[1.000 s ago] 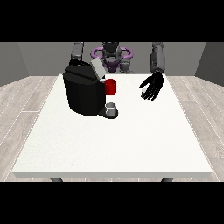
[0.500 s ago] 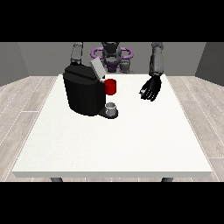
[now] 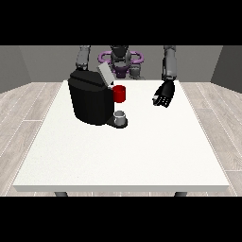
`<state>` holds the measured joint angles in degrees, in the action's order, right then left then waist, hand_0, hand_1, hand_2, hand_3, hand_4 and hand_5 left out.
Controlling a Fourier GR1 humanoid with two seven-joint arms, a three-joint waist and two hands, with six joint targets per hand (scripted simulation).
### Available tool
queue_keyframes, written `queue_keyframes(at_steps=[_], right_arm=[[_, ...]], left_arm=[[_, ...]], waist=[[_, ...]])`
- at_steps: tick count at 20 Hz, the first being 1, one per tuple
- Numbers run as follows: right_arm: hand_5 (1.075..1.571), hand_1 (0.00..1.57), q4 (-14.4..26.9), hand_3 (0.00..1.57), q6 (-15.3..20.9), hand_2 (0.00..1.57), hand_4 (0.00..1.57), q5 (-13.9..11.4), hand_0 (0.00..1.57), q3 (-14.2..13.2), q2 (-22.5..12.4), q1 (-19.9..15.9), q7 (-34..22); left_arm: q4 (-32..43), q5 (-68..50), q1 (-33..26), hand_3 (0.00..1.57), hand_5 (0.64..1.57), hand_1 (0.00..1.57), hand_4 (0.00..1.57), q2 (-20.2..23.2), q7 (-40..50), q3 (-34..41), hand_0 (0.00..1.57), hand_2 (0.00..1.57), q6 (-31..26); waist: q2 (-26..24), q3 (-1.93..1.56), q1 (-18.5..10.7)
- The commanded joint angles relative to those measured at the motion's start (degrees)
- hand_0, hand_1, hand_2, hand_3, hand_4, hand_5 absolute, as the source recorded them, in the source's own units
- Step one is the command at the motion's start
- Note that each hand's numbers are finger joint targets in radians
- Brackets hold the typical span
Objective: Insert the coffee pod into the coffee machine and close the lid
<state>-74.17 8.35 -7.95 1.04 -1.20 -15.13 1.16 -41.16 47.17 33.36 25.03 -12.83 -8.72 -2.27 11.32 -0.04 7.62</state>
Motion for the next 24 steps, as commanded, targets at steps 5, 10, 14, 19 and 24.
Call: queue_keyframes(at_steps=[5, 10, 14, 19, 24], right_arm=[[1.571, 0.00, 3.2, 0.00, 1.8, 0.00, 0.00, -2.4, 0.00, -0.9, -1.8, 0.7, 0.9], [1.571, 0.00, 7.4, 0.00, 2.2, 0.00, 0.00, -2.0, 0.00, -1.6, -0.8, 2.2, 1.3], [1.571, 0.00, 11.8, 0.00, 5.3, 0.00, 0.00, -3.3, 0.00, -2.8, -0.2, 1.1, 4.7], [1.571, 0.00, 10.3, 0.00, 2.7, 0.00, 0.00, -3.9, 0.00, -1.1, -1.2, 0.9, -0.3], [1.571, 0.00, 8.7, 0.00, 0.5, 0.00, 0.00, -2.1, 0.00, -2.3, -2.4, -0.9, 0.3]], left_arm=[[0.7, -1.9, 3.0, 1.30, 1.571, 1.37, 0.48, -1.9, -4.4, 3.6, 1.37, 1.37, -0.7], [-0.6, -3.6, 4.2, 1.35, 1.571, 1.45, 0.53, -5.3, -1.7, 4.3, 1.45, 1.43, -6.6], [-3.6, -4.4, 9.2, 1.33, 1.571, 1.38, 0.49, -4.5, 0.2, 4.3, 1.38, 1.38, -14.4], [-4.9, -3.5, 10.2, 1.33, 1.571, 1.40, 0.54, -8.3, 4.6, 3.6, 1.40, 1.39, -16.8], [-5.3, -3.6, 12.7, 1.34, 1.571, 1.42, 0.56, -7.5, 4.5, 5.8, 1.42, 1.40, -17.5]], waist=[[-1.7, 0.07, -0.6], [-5.8, 0.03, -1.8], [-6.9, 0.01, -3.5], [-10.1, 0.03, -1.9], [-8.3, 0.04, -0.7]])
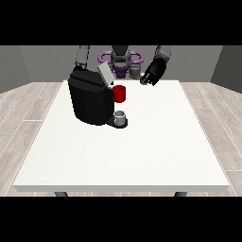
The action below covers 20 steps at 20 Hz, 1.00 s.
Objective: Insert the coffee pod into the coffee machine and close the lid
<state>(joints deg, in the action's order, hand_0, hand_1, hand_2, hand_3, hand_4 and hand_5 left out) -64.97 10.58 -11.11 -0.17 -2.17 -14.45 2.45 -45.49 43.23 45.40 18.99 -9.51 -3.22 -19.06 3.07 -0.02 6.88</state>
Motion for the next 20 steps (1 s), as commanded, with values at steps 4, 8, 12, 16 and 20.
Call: queue_keyframes(at_steps=[4, 8, 12, 16, 20], right_arm=[[1.571, 0.00, -1.9, 0.00, 0.2, 0.00, 0.00, -0.2, 0.00, 1.3, 1.8, -0.3, 0.2], [1.571, 0.00, -1.5, 0.00, -3.1, 0.00, 0.00, 2.5, 0.00, -0.4, -0.6, -1.9, 4.3], [1.571, 0.00, -5.1, 0.00, 1.9, 0.00, 0.00, 0.4, 0.00, 4.4, 2.1, -2.5, -1.0], [1.571, 0.00, -7.8, 0.00, -3.7, 0.00, 0.00, 2.1, 0.00, 0.8, -1.7, -5.5, -1.9], [1.571, 0.00, -8.0, 0.00, -1.3, 0.00, 0.00, 0.6, 0.00, 0.6, -1.2, -6.6, -0.5]], left_arm=[[-1.0, -1.7, 6.7, 1.38, 1.571, 1.42, 0.54, 1.3, 0.2, 2.9, 1.42, 1.42, -4.7], [-0.2, -3.9, 13.4, 1.29, 1.571, 1.22, 0.51, 1.2, 6.1, 6.4, 1.22, 1.27, -7.5], [2.1, -4.4, 17.1, 1.27, 1.571, 1.27, 0.49, 1.5, 9.0, 8.5, 1.27, 1.30, -7.3], [2.9, -2.3, 17.9, 1.27, 1.571, 1.16, 0.48, 4.5, 7.2, 8.4, 1.16, 1.25, -5.0], [3.6, -2.8, 21.1, 1.24, 1.571, 1.22, 0.48, 4.2, 7.8, 9.5, 1.22, 1.29, -4.8]], waist=[[0.4, 0.01, 2.2], [2.5, -0.02, 4.0], [2.5, 0.01, 6.5], [5.9, 0.02, 9.3], [8.4, 0.01, 9.7]])
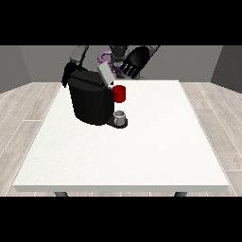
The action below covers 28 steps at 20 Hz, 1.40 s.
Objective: Insert the coffee pod into the coffee machine and close the lid
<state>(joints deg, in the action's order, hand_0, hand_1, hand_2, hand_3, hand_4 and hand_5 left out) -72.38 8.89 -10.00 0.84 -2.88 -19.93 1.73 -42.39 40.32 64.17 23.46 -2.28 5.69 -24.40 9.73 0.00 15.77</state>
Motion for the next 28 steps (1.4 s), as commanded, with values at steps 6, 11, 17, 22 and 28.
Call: queue_keyframes(at_steps=[6, 11, 17, 22, 28], right_arm=[[1.571, 0.00, -3.0, 0.00, 1.1, 0.00, 0.19, 0.6, 0.00, -2.1, -0.4, -7.1, -3.8], [1.571, 0.00, -2.0, 0.00, 0.8, 0.00, 0.06, 0.8, 0.00, -2.7, -1.0, -3.5, -1.6], [1.571, 0.00, 0.0, 0.00, 2.0, 0.00, 0.00, 0.6, 0.00, -4.5, -1.9, -5.3, -2.7], [1.571, 0.00, 0.9, 0.00, 2.7, 0.00, 0.15, 0.5, 0.00, -4.5, -1.2, -6.1, -0.4], [1.571, 0.00, 0.4, 0.00, 2.9, 0.00, 0.17, -0.3, 0.00, -3.6, -1.0, -7.3, -2.9]], left_arm=[[2.8, 0.3, 6.4, 1.24, 1.571, 1.22, 0.49, 3.3, -1.5, 1.9, 1.22, 1.29, 0.0], [3.5, 0.6, 5.0, 1.22, 1.571, 1.17, 0.46, 1.2, -1.2, 0.9, 1.17, 1.24, -0.8], [3.4, 1.3, 5.7, 1.22, 1.571, 1.25, 0.43, 1.1, -2.8, 0.4, 1.25, 1.29, -0.1], [4.1, 1.0, 7.1, 1.19, 1.571, 1.19, 0.43, 0.5, -2.3, 0.7, 1.19, 1.23, -1.2], [5.1, 2.2, 8.4, 1.20, 1.571, 1.20, 0.41, 0.6, -1.7, 0.5, 1.20, 1.26, 0.2]], waist=[[6.8, 0.00, 1.9], [4.8, -0.01, 1.8], [6.8, -0.01, -0.1], [7.7, -0.02, -0.8], [7.7, -0.01, 0.1]])
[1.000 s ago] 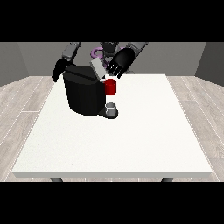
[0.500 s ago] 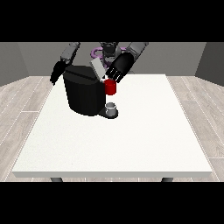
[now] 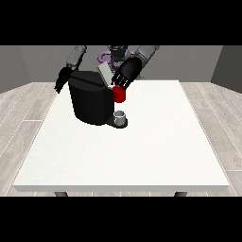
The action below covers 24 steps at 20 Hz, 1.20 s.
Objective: Insert the coffee pod into the coffee machine and close the lid
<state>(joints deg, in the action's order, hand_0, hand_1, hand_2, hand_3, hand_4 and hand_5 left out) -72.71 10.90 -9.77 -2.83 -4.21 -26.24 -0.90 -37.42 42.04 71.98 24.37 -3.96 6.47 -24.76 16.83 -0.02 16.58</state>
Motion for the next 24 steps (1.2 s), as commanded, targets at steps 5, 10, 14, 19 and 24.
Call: queue_keyframes(at_steps=[5, 10, 14, 19, 24], right_arm=[[1.571, 0.00, 1.9, 0.00, -2.1, 0.00, 0.00, 2.2, 0.00, -3.3, -3.1, -1.5, 1.9], [1.571, 0.00, 0.4, 0.00, -0.7, 0.00, 0.00, 1.2, 0.00, -1.4, -0.9, -1.9, -1.0], [1.571, 0.00, 1.7, 0.00, -0.8, 0.00, 0.00, 1.1, 0.00, -2.0, -1.6, -0.1, 2.5], [1.571, 0.00, -1.8, 0.00, -0.4, 0.00, 0.00, 0.8, 0.00, 0.0, 0.3, -0.2, -0.2], [1.571, 0.00, -0.5, 0.00, -0.6, 0.00, 0.00, 0.4, 0.00, -0.9, -1.2, -1.3, -0.2]], left_arm=[[-0.4, 0.3, 1.4, 1.20, 1.571, 1.20, 0.37, 0.5, -0.6, 0.7, 1.20, 1.25, 1.6], [0.4, 0.9, 1.5, 1.18, 1.571, 1.20, 0.36, 1.0, -2.5, 0.8, 1.20, 1.22, 3.3], [-0.2, 2.8, 0.3, 1.18, 1.571, 1.27, 0.17, -0.1, -2.1, -0.8, 1.27, 1.27, 5.4], [1.7, 6.0, 0.3, 1.09, 1.571, 1.21, 0.00, 5.3, -5.7, -2.3, 1.21, 1.22, 5.6], [1.2, 7.5, -0.7, 1.00, 1.571, 1.14, 0.00, 0.9, -3.9, -3.7, 1.14, 1.15, 8.3]], waist=[[1.3, -0.01, -0.1], [1.5, 0.00, 0.4], [1.5, 0.00, 0.3], [2.7, 0.01, 2.1], [1.6, 0.00, 1.3]])
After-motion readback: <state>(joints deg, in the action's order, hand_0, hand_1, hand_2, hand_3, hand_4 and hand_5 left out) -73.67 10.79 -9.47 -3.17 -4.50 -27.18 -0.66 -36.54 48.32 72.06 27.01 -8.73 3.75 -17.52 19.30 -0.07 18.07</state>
